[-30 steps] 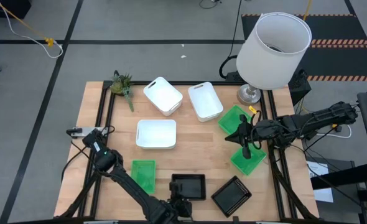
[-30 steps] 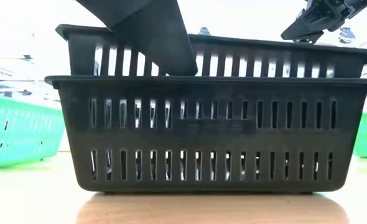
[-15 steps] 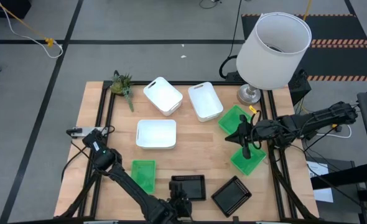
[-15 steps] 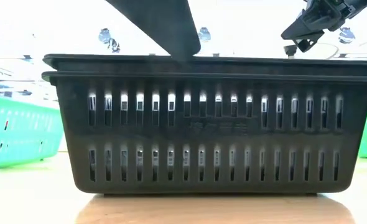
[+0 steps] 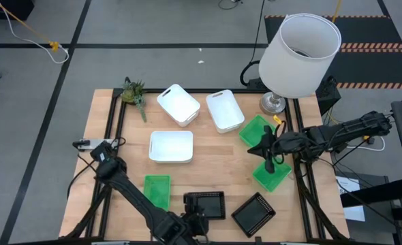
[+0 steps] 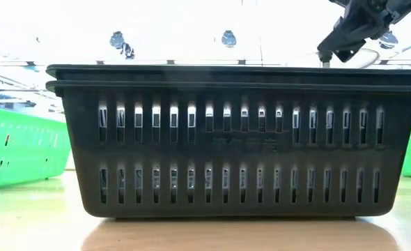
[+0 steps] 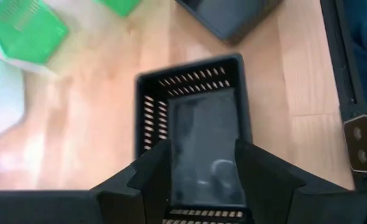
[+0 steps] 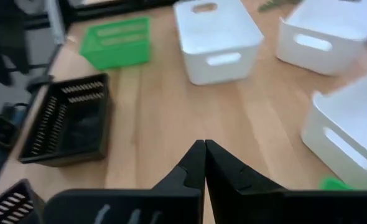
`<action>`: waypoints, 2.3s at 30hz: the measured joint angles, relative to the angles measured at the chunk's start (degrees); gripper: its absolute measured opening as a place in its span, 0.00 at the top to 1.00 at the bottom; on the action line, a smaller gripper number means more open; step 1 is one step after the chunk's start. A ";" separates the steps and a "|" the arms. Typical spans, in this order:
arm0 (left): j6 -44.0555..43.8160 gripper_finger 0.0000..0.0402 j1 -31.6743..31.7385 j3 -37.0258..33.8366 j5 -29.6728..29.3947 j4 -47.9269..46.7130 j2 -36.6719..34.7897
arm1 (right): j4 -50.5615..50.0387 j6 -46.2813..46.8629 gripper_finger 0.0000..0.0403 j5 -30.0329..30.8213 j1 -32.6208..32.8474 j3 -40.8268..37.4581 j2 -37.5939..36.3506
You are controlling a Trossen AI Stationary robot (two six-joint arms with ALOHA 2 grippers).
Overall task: Stack baskets by color
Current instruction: Stack the top green bin into the bottom left green bin
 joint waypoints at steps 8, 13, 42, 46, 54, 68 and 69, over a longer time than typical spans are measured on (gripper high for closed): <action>3.30 0.55 0.87 0.00 -4.05 -0.88 -3.77 | -9.74 2.78 1.00 6.93 -0.15 0.00 0.03; 5.20 0.55 1.94 0.07 -4.22 -1.27 -4.01 | -13.96 1.70 1.00 10.10 -0.15 0.00 1.13; -2.35 0.55 -0.10 0.07 -5.23 -1.33 -3.95 | -13.70 -2.52 0.62 2.57 -10.64 -0.02 19.18; -1.88 0.55 -0.04 0.07 -5.31 -1.34 -3.95 | -13.74 -2.18 0.63 -0.49 -10.57 -0.02 19.46; -1.03 0.55 0.42 0.07 -5.31 -1.00 -3.95 | -12.65 -3.42 0.67 1.15 -9.88 -0.02 22.43; 0.52 0.55 0.66 0.04 -5.27 -1.00 -3.95 | -12.03 4.24 0.96 0.64 -12.18 0.00 25.83; 0.69 0.55 0.66 0.04 -5.27 -1.00 -3.95 | -12.01 4.57 0.96 0.19 -12.20 0.00 25.39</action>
